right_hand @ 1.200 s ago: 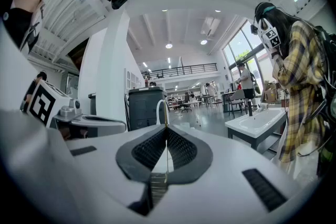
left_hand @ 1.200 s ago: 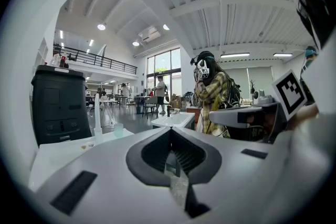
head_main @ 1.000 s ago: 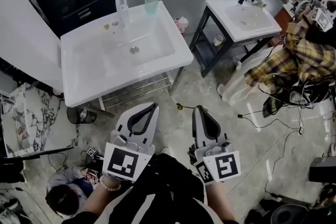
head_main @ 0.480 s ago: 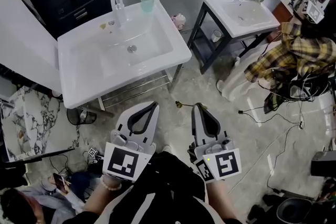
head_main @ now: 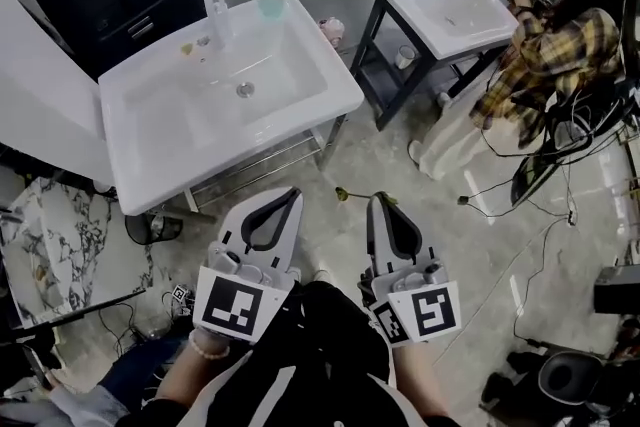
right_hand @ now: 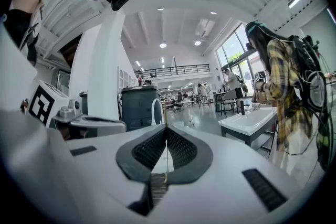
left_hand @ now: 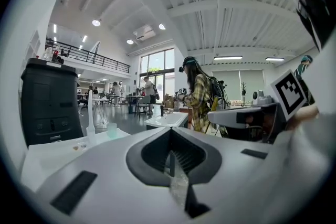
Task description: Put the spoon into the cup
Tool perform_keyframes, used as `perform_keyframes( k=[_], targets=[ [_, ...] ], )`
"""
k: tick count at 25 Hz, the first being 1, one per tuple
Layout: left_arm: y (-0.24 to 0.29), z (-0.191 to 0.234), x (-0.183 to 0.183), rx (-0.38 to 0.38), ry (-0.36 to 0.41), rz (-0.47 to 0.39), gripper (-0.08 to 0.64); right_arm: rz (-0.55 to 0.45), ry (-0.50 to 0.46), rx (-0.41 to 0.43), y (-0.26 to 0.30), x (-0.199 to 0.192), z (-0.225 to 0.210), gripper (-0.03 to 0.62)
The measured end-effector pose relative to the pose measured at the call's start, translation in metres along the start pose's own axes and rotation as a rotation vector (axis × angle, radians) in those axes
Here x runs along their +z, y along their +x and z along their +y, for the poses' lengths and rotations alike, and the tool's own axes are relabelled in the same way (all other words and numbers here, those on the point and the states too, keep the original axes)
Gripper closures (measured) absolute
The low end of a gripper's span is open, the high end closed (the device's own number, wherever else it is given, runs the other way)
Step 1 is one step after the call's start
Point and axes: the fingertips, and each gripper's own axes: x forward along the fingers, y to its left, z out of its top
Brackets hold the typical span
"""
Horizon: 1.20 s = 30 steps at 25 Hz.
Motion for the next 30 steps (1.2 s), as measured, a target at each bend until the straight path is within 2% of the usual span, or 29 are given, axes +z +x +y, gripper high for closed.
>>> perform_keyframes(
  k=[7, 11, 22, 30],
  targets=[
    [0.001, 0.003, -0.002, -0.042, 0.041, 0.003, 0.561, -0.015, 0.000, -0.022, 0.002, 0.000, 0.005, 0.586],
    [0.007, 0.006, 0.001, -0.035, 0.041, -0.004, 0.561, -0.029, -0.008, -0.008, 0.008, 0.003, 0.001, 0.584],
    [0.042, -0.015, 0.013, 0.034, 0.065, -0.006, 0.561, -0.019, -0.017, 0.062, 0.016, 0.010, -0.051, 0.585],
    [0.077, -0.039, 0.026, 0.134, 0.026, -0.022, 0.561, 0.000, -0.043, 0.166, 0.019, 0.023, -0.092, 0.584]
  ],
)
